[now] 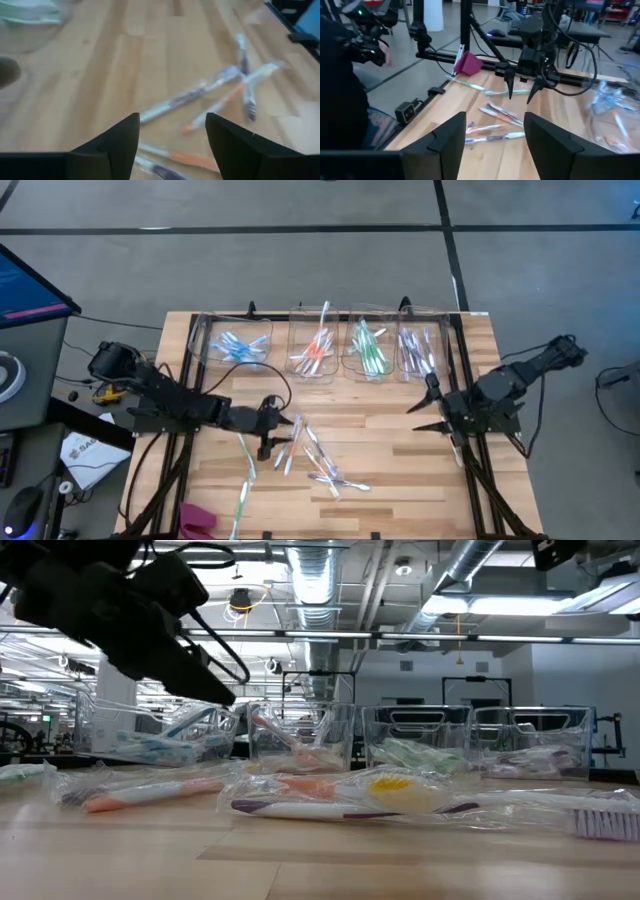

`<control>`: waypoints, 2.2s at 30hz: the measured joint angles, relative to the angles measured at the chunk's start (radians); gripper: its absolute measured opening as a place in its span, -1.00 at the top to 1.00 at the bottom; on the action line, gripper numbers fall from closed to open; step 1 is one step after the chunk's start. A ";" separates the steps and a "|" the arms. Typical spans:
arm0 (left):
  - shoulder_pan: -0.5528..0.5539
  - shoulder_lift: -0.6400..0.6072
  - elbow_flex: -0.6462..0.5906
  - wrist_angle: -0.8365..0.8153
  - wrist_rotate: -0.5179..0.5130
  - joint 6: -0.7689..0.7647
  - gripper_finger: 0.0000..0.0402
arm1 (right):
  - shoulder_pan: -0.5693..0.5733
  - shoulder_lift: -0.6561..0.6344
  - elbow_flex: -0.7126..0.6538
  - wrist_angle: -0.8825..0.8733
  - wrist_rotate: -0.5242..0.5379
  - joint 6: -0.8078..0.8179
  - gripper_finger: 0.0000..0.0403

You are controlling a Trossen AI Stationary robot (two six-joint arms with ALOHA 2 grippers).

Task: Pick & Place Toothbrushes
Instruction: Put the violet toothbrush into the right transparent bin

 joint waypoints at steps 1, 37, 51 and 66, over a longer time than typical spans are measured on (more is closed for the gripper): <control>-0.017 0.000 0.000 -0.002 0.000 -0.015 -0.12 | 0.007 0.008 0.000 0.008 0.000 0.006 0.03; -0.128 0.254 0.004 -0.040 -0.097 -0.487 0.08 | 0.077 0.446 0.001 0.315 0.000 -0.036 0.05; -0.127 0.259 0.005 -0.105 -0.141 -0.532 0.61 | 0.077 0.475 0.001 0.357 0.000 -0.036 0.10; -0.125 0.223 -0.003 -0.144 -0.287 -0.536 0.93 | 0.077 0.475 0.001 0.358 0.001 -0.036 0.10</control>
